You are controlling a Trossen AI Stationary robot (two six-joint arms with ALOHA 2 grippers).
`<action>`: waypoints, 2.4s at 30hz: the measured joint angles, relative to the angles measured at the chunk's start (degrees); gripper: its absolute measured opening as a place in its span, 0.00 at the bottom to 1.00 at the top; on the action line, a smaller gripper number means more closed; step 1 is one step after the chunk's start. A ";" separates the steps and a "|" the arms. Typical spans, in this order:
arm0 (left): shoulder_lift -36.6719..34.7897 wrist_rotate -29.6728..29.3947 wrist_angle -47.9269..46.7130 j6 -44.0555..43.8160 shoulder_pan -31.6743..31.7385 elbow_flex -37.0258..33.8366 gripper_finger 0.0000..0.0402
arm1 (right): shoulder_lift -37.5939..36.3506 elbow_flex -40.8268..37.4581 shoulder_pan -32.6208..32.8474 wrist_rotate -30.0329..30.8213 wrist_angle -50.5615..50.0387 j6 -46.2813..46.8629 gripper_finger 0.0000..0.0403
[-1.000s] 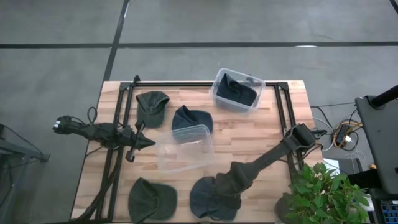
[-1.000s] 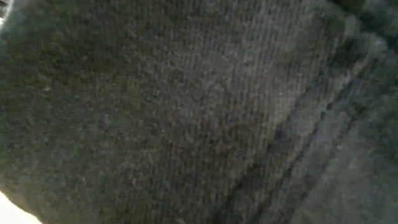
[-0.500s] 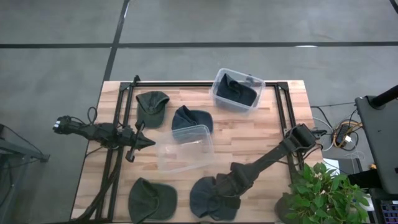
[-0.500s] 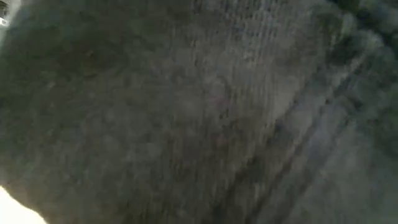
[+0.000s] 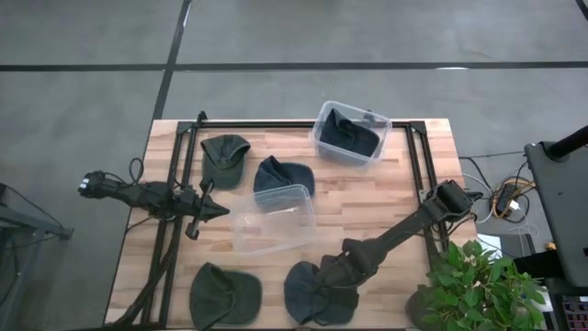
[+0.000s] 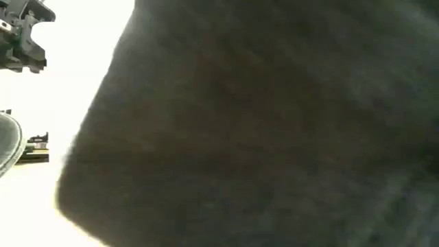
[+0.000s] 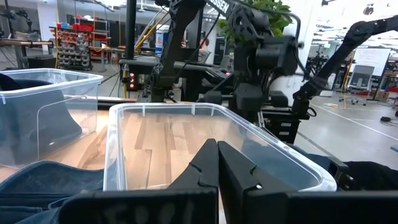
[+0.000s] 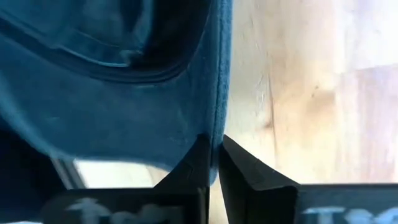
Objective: Pick & Place hat
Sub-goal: Put the bottom blue cap into the top transparent bin
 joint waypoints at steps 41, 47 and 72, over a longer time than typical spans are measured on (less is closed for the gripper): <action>0.52 0.00 -0.04 -0.01 0.00 -0.01 0.00 | -22.21 17.68 -5.80 11.11 -32.59 8.13 0.03; 0.55 0.00 -0.02 0.00 0.02 0.02 0.00 | -25.89 17.70 -8.80 19.77 -32.60 6.70 0.03; 0.55 0.00 -0.02 -0.01 0.01 0.01 0.00 | -27.02 17.68 -29.70 61.08 -32.53 -18.22 0.03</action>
